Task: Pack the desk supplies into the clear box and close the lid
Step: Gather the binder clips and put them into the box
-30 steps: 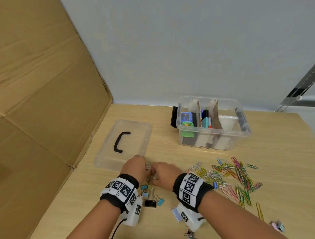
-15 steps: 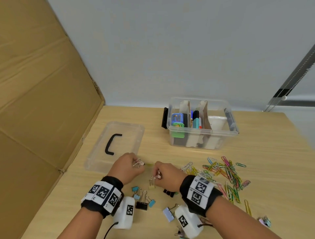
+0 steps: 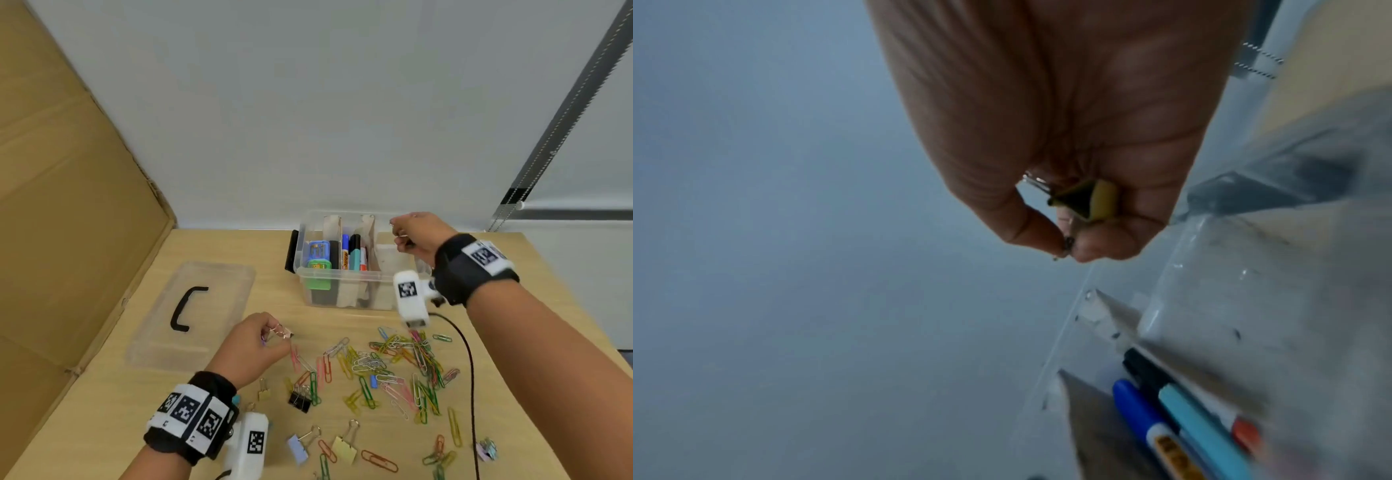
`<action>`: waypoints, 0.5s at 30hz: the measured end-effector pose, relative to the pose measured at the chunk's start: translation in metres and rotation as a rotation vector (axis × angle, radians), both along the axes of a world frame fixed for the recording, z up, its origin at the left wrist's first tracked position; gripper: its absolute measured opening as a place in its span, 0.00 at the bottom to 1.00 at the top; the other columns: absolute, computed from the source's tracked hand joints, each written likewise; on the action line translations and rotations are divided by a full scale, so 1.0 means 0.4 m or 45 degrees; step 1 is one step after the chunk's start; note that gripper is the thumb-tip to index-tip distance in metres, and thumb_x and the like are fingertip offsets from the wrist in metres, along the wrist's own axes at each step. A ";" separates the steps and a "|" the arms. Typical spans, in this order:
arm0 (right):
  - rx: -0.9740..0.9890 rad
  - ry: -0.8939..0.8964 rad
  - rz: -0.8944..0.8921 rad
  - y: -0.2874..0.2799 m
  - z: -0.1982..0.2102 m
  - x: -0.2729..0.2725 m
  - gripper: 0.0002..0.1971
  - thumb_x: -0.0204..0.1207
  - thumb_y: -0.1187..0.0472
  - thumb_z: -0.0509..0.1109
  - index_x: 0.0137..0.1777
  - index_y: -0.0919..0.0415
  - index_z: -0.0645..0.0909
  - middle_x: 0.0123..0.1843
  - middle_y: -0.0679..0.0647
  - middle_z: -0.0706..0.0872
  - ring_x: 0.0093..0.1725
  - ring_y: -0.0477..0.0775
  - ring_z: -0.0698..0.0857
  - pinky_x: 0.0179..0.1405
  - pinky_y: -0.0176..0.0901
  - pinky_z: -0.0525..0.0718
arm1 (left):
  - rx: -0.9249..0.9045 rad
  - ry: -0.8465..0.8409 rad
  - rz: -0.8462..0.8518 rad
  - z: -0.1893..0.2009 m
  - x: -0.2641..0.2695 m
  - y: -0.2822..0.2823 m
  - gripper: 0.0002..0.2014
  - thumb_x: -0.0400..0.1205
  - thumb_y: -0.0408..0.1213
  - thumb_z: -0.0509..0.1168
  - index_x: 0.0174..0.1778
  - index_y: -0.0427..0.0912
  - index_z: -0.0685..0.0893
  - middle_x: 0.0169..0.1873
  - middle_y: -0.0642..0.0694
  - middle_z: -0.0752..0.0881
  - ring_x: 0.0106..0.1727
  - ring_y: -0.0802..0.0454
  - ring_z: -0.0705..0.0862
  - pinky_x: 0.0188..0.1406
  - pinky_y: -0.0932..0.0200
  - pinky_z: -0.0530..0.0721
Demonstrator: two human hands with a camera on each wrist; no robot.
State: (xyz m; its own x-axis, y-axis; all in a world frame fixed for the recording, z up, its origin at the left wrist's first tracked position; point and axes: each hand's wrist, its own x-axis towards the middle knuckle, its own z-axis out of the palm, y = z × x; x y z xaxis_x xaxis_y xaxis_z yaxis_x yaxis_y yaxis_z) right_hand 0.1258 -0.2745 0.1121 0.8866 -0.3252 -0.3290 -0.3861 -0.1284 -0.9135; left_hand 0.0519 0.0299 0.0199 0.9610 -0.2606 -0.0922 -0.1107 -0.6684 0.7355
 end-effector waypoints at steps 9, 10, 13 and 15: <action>-0.520 0.090 0.182 -0.014 0.010 0.086 0.11 0.83 0.66 0.54 0.46 0.69 0.76 0.65 0.73 0.75 0.60 0.63 0.76 0.65 0.52 0.76 | 0.005 -0.089 -0.061 0.010 -0.033 -0.045 0.06 0.74 0.44 0.71 0.42 0.51 0.81 0.36 0.51 0.78 0.35 0.57 0.75 0.41 0.58 0.79; -0.642 0.049 0.178 -0.023 0.000 0.080 0.13 0.82 0.66 0.54 0.38 0.65 0.75 0.58 0.72 0.77 0.55 0.61 0.76 0.59 0.50 0.77 | 0.011 -0.100 -0.058 0.010 -0.035 -0.044 0.06 0.74 0.44 0.71 0.42 0.51 0.80 0.35 0.51 0.77 0.34 0.58 0.74 0.40 0.58 0.79; -1.010 -0.043 0.092 -0.062 -0.063 0.041 0.17 0.82 0.61 0.56 0.65 0.66 0.77 0.67 0.66 0.77 0.67 0.65 0.74 0.66 0.52 0.73 | 0.038 -0.144 -0.052 0.022 -0.033 -0.045 0.06 0.75 0.45 0.71 0.42 0.52 0.80 0.35 0.50 0.78 0.33 0.59 0.72 0.37 0.61 0.77; -1.075 0.065 0.152 -0.070 -0.120 0.004 0.24 0.82 0.58 0.54 0.77 0.65 0.63 0.74 0.66 0.70 0.72 0.68 0.69 0.70 0.57 0.70 | 0.059 -0.183 -0.057 0.046 -0.027 -0.047 0.05 0.75 0.45 0.70 0.42 0.52 0.80 0.35 0.49 0.78 0.34 0.58 0.73 0.37 0.61 0.77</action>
State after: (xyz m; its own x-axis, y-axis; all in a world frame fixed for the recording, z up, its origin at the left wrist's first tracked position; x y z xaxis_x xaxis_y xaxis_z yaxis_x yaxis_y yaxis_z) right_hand 0.1275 -0.3026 0.0642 0.9211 -0.3848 -0.0584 -0.3647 -0.8009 -0.4750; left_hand 0.0410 0.0111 0.0383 0.9527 -0.3021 0.0326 -0.2430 -0.6932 0.6785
